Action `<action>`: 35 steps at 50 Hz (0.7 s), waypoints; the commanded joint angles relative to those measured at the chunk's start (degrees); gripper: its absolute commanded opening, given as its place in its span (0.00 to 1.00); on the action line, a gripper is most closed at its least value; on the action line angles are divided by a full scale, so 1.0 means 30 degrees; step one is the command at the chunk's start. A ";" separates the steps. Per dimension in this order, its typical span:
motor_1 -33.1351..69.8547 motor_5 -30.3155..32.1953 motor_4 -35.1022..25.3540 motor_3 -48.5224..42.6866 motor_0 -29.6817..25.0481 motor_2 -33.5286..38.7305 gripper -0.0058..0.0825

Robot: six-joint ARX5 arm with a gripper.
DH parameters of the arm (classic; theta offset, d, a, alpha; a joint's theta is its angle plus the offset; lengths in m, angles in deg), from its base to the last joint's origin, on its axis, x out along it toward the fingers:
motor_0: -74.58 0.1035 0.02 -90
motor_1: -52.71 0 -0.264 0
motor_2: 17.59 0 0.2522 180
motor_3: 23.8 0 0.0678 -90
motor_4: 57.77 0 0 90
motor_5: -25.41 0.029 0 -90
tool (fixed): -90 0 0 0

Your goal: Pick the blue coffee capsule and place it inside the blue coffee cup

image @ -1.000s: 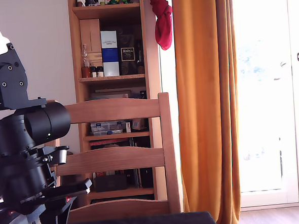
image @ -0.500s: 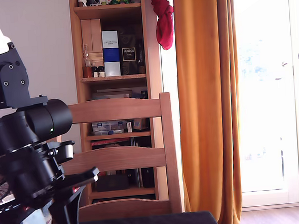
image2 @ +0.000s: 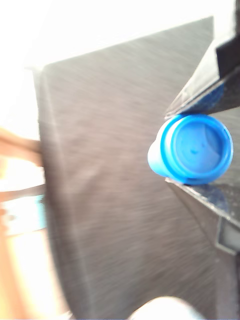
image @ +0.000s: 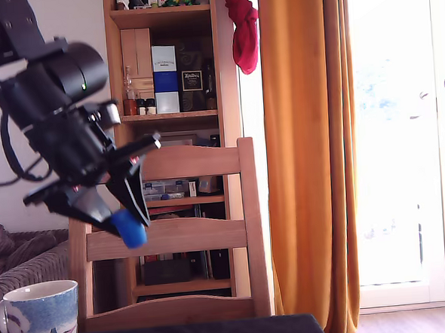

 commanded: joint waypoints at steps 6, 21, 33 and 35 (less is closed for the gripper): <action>-0.0255 0.1129 0.1690 -0.1472 0.1151 -0.0189 0.30; -0.0233 0.1756 0.3410 -0.2805 0.2849 -0.0189 0.30; -0.0189 0.1989 0.3599 -0.3330 0.3599 -0.0189 0.30; -0.0168 0.1996 0.3606 -0.3300 0.3665 -0.0189 0.30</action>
